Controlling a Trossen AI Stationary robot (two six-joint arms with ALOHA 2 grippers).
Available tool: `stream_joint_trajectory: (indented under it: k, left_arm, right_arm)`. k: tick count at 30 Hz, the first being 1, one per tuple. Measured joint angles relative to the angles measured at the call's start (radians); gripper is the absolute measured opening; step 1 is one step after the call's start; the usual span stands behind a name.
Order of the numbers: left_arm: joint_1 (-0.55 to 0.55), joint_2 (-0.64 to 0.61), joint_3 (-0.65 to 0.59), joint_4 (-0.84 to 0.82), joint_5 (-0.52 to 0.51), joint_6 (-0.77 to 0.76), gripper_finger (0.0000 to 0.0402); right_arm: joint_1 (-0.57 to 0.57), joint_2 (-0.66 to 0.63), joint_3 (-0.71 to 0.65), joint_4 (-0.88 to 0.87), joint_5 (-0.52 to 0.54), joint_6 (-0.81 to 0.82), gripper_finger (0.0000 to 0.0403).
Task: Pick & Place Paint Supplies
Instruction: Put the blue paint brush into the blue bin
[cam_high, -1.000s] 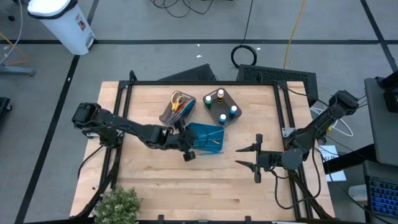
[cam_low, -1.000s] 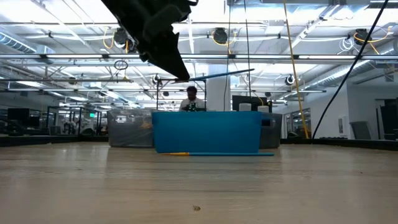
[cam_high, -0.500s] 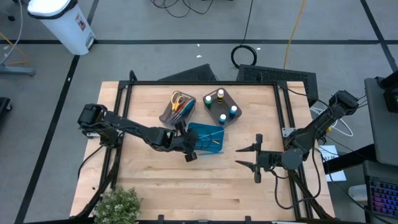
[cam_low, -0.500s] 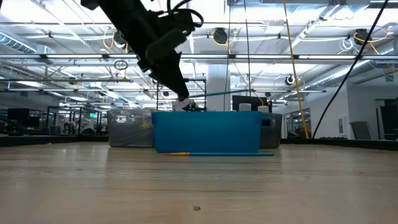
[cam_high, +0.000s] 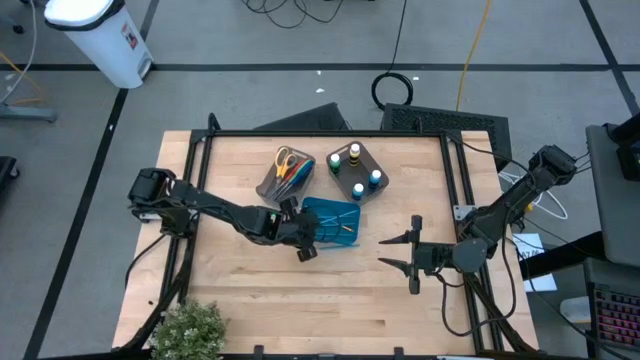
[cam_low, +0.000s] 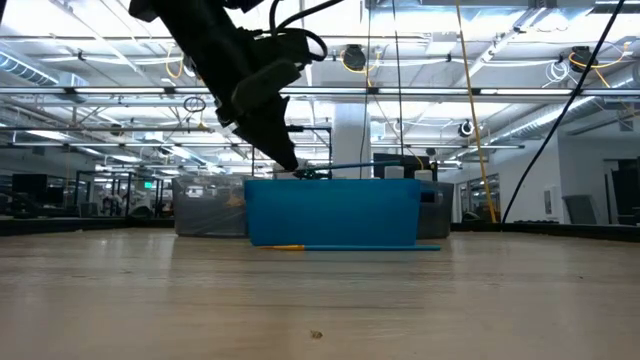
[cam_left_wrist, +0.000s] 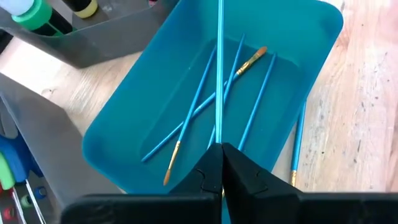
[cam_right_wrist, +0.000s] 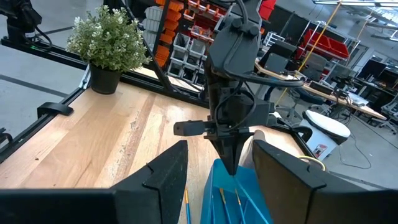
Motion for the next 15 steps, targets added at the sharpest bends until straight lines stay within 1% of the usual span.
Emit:
stream_joint_trajectory:
  k: [2,7,12,15]
  left_arm:
    - [0.0,0.0,0.0,-0.003,0.006,-0.005,0.0004]
    - [0.0,0.0,0.0,-0.004,0.008,-0.026,0.0018]
    - [-0.002,0.0,0.0,-0.003,0.06,-0.064,0.002]
    - [-0.007,0.0,0.0,-0.002,0.034,-0.075,0.0021]
  right_arm:
    - [0.0,0.0,0.0,0.0,0.0,0.0,0.0171]
    - [0.0,0.0,0.0,0.0,0.0,0.0,0.0171]
    - [0.0,0.0,0.0,0.0,0.0,0.0,0.0171]
    - [0.0,0.0,0.0,0.0,0.0,0.0,0.0171]
